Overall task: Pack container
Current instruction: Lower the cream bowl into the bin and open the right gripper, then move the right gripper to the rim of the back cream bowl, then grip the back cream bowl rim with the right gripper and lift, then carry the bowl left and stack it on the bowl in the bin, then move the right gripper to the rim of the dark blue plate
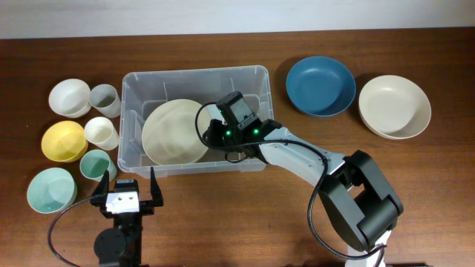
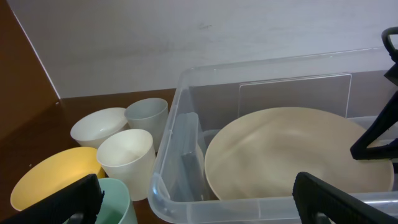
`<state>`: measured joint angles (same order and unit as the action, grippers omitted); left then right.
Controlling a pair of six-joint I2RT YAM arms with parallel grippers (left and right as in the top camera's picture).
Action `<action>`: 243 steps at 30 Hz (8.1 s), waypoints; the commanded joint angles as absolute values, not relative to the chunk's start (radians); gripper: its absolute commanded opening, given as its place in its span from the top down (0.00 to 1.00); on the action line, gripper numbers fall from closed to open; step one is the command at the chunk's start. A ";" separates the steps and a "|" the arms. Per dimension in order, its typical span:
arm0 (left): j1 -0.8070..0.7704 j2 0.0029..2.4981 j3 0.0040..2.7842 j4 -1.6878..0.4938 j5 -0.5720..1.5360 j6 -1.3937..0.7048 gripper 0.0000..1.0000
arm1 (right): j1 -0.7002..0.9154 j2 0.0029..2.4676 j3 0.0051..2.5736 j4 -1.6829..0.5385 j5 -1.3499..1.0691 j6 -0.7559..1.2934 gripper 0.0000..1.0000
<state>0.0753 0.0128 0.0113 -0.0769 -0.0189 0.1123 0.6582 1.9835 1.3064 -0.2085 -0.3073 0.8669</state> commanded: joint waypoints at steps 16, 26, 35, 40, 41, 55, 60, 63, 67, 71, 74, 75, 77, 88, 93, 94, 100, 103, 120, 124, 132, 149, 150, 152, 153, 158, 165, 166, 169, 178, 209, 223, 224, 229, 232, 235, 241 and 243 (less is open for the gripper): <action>0.081 0.007 0.009 -0.083 -0.022 0.128 0.00 | 0.667 1.985 1.319 -0.189 -0.374 0.804 0.55; 0.081 0.007 0.009 -0.083 -0.022 0.128 0.00 | 0.666 1.985 1.320 -0.152 -0.415 0.774 0.56; 0.081 0.007 0.009 -0.083 -0.022 0.128 0.00 | 0.612 1.974 1.376 -0.232 -0.406 0.715 0.53; 0.081 0.007 0.009 -0.083 -0.022 0.128 0.00 | 0.537 1.929 1.496 -0.450 -0.337 0.614 0.52; 0.081 0.007 0.009 -0.083 -0.022 0.128 0.00 | 0.524 1.920 1.526 -0.494 -0.332 0.591 0.51; 0.081 0.007 0.009 -0.083 -0.022 0.128 0.00 | -0.015 1.901 1.945 -1.163 -0.093 0.532 0.01; 0.081 0.007 0.009 -0.083 -0.022 0.128 0.00 | -0.225 1.932 1.888 -1.220 -0.092 0.531 0.01; 0.081 0.007 0.009 -0.083 -0.022 0.128 0.00 | -0.326 1.940 1.821 -1.221 -0.091 0.531 0.01; 0.081 0.007 0.009 -0.083 -0.022 0.128 0.00 | -0.426 1.940 1.710 -1.170 -0.093 0.531 0.01; 0.081 0.007 0.009 -0.083 -0.022 0.128 0.00 | -0.481 1.940 1.598 -1.082 -0.093 0.530 0.01; 0.081 0.007 0.009 -0.083 -0.022 0.128 0.00 | -0.492 1.940 1.531 -1.014 -0.092 0.530 0.01; 0.081 0.007 0.009 -0.083 -0.022 0.128 0.00 | -0.492 1.940 1.507 -0.984 -0.092 0.530 0.01; 0.081 0.007 0.009 -0.083 -0.022 0.128 0.00 | -0.491 1.940 1.464 -0.921 -0.092 0.531 0.01; 0.081 0.007 0.009 -0.083 -0.022 0.128 0.00 | -0.491 1.982 1.382 -0.767 -0.062 0.531 0.01; 0.081 0.007 0.009 -0.083 -0.022 0.128 0.00 | -0.492 2.020 1.382 -0.755 -0.067 0.531 0.05; 0.081 0.007 0.009 -0.083 -0.022 0.128 0.00 | -0.492 2.027 1.381 -0.753 -0.065 0.530 0.07; 0.081 0.007 0.009 -0.083 -0.022 0.128 0.00 | -0.492 2.041 1.381 -0.740 -0.066 0.532 0.36; 0.081 0.007 0.009 -0.083 -0.022 0.128 0.00 | -0.492 2.041 1.382 -0.732 -0.066 0.532 0.59; 0.081 0.007 0.009 -0.083 -0.022 0.128 0.00 | -0.628 2.033 1.436 -0.744 -0.130 0.580 0.96; 0.081 0.007 0.009 -0.083 -0.022 0.128 0.00 | -0.711 2.006 1.502 -0.752 -0.394 0.518 0.96; 0.081 0.007 0.009 -0.083 -0.022 0.128 0.00 | -0.746 1.861 1.645 -0.838 -0.912 0.379 0.96; 0.081 0.007 0.009 -0.083 -0.022 0.128 0.00 | 0.290 1.698 1.661 -0.779 -0.350 0.426 0.96; 0.081 0.007 0.009 -0.083 -0.022 0.128 0.00 | 0.337 1.715 1.661 -0.767 -0.314 0.442 0.96; 0.081 0.007 0.009 -0.083 -0.022 0.128 0.00 | 0.400 1.745 1.661 -0.749 -0.274 0.472 0.96; 0.081 0.007 0.009 -0.083 -0.022 0.128 0.00 | 0.430 1.766 1.661 -0.738 -0.273 0.483 0.96; 0.081 0.007 0.009 -0.083 -0.022 0.128 0.00 | 0.550 1.912 1.661 -0.677 -0.289 0.518 0.96; 0.081 0.007 0.009 -0.083 -0.022 0.128 0.00 | 0.622 2.051 1.661 -0.567 -0.351 0.534 0.96; 0.081 0.007 0.009 -0.083 -0.022 0.128 0.00 | 0.626 2.060 1.661 -0.558 -0.351 0.535 0.96; 0.081 0.007 0.009 -0.083 -0.022 0.128 0.00 | 0.628 2.075 1.661 -0.547 -0.336 0.545 0.96; 0.081 0.007 0.009 -0.083 -0.022 0.128 0.00 | 0.634 2.088 1.661 -0.542 -0.314 0.559 0.96; 0.081 0.007 0.009 -0.083 -0.022 0.128 0.00 | 0.580 2.001 1.910 -0.802 -0.072 0.457 0.25; 0.081 0.007 0.009 -0.083 -0.022 0.128 0.00 | 0.136 1.982 2.286 -1.310 0.208 0.578 0.01; 0.081 0.007 0.009 -0.083 -0.022 0.128 0.00 | 0.096 1.993 2.271 -1.313 0.150 0.577 0.01; 0.081 0.007 0.009 -0.083 -0.022 0.128 0.00 | -0.006 2.054 2.151 -1.282 -0.074 0.576 0.01; 0.081 0.007 0.009 -0.083 -0.022 0.128 0.00 | -0.006 2.101 2.051 -1.201 -0.138 0.491 0.01; 0.081 0.007 0.009 -0.083 -0.022 0.128 0.00 | 0.014 2.142 1.971 -1.130 -0.147 0.480 0.01; 0.081 0.007 0.009 -0.083 -0.022 0.128 0.00 | 0.025 2.222 1.924 -1.091 -0.147 0.563 0.01; 0.081 0.007 0.009 -0.082 -0.022 0.128 0.00 | 0.024 2.242 1.923 -1.084 -0.147 0.567 0.01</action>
<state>0.0753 0.0128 0.0113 -0.0769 -0.0189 0.1123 0.0250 2.2292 1.9247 -1.0927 -0.1314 0.5426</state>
